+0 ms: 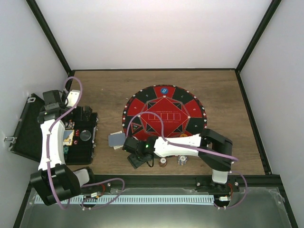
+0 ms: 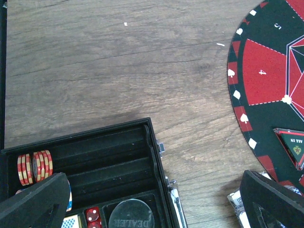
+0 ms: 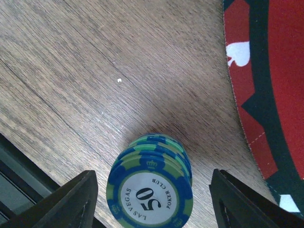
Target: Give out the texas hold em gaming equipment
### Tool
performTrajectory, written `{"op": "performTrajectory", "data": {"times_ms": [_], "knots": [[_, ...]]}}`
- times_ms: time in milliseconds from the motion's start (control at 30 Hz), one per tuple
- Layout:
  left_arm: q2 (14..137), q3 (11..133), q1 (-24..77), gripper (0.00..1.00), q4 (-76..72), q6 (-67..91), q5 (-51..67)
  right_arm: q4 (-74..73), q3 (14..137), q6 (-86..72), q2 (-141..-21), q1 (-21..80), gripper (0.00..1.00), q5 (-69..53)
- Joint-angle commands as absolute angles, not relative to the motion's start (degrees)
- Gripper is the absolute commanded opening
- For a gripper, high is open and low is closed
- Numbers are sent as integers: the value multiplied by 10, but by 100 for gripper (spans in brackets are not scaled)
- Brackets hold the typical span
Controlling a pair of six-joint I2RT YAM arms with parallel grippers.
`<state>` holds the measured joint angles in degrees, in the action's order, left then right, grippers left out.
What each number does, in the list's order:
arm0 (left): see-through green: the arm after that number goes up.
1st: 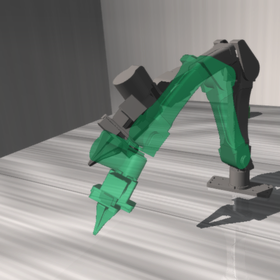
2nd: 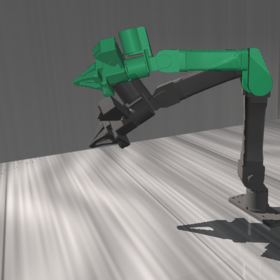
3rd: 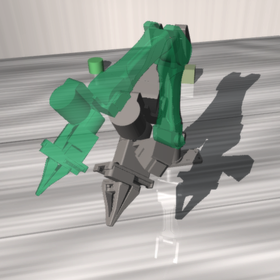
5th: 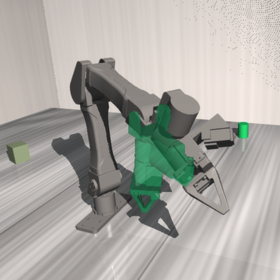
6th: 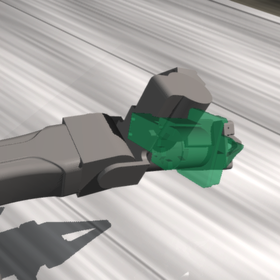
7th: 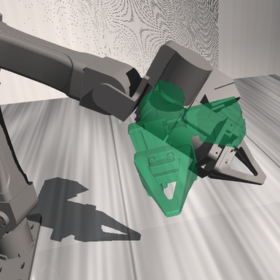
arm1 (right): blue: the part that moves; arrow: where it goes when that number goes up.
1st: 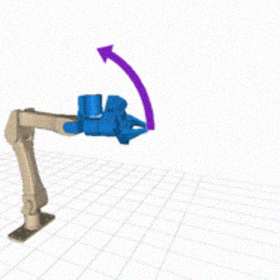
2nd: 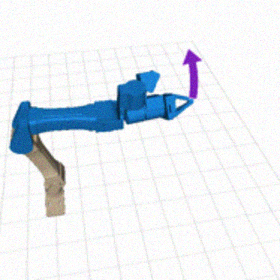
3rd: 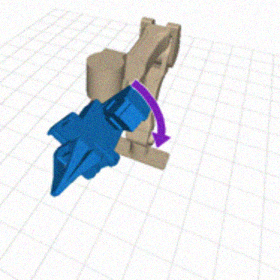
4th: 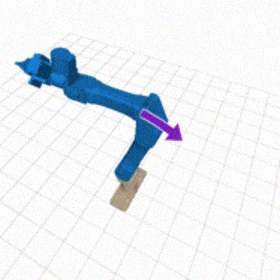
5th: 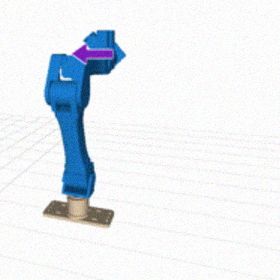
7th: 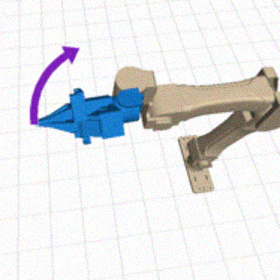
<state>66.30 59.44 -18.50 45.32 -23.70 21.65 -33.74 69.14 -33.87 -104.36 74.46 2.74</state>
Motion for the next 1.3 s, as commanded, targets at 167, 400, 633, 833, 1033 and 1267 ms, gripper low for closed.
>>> {"op": "performTrajectory", "data": {"times_ms": [167,400,633,833,1033,1267], "knots": [[652,593,-188,100,453,-245,214,-338,691,-336,-1052,752,52,38],[650,596,-188,100,454,-246,210,-344,695,-337,-1053,758,38,45],[648,599,-188,100,454,-247,210,-348,698,-339,-1053,759,24,51],[651,601,-188,100,454,-247,208,-378,715,-337,-1031,757,10,91],[653,604,-188,100,456,-246,207,-390,744,-307,-999,702,8,99],[653,607,-188,100,460,-243,203,-374,824,-231,-1051,603,4,83]]}}
